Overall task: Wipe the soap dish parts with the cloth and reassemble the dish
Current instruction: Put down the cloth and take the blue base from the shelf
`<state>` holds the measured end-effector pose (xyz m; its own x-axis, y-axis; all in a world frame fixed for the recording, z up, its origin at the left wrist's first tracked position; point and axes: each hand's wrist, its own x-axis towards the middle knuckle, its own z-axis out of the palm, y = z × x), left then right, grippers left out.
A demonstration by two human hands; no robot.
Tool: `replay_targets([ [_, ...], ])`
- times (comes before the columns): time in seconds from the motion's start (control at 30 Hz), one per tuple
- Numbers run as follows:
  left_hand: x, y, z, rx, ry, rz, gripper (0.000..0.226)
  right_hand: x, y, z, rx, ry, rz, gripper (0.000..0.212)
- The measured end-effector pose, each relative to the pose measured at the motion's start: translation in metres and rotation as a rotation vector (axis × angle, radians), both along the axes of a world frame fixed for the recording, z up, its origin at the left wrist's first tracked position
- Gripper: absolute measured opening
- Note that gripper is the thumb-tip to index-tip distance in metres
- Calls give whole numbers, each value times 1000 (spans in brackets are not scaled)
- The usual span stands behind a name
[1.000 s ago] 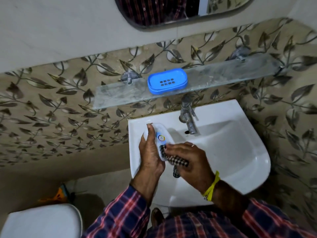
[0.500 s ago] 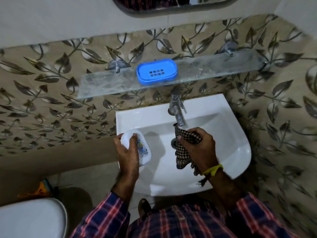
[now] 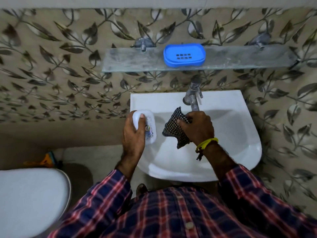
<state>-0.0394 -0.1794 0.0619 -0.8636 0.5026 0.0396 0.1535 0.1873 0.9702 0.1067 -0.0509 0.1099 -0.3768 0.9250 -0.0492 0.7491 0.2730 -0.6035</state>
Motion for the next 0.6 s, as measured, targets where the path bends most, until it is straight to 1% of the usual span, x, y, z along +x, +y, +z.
replay_targets([
  [0.1, -13, -4, -5, 118, -294, 58, 22, -22, 8, -4, -100, 87, -6, 21],
  [0.2, -26, -11, -7, 186, -534, 57, 30, -49, 18, -8, -191, 194, -13, 21],
  [0.33, -37, -18, 4, 304, -808, 61, 22, -97, 31, -4, -381, 463, -61, 10],
  [0.4, -44, -18, 11, 400, -958, 66, 26, -121, 43, -4, -549, 635, -112, 9],
  [0.43, -48, -17, 12, 459, -1035, 63, 30, -130, 52, -11, -600, 662, -138, 9],
  [0.47, -51, -15, 12, 523, -1123, 53, 35, -136, 63, -20, -583, 620, -145, 11],
  [0.5, -55, -13, 13, 577, -1202, 43, 41, -139, 74, -31, -548, 560, -138, 22],
  [0.57, -58, -9, 18, 634, -1306, -5, 54, -134, 84, -46, -450, 362, -145, 59],
  [0.6, -59, -7, 21, 627, -1320, -40, 62, -127, 83, -49, -417, 298, -164, 65],
])
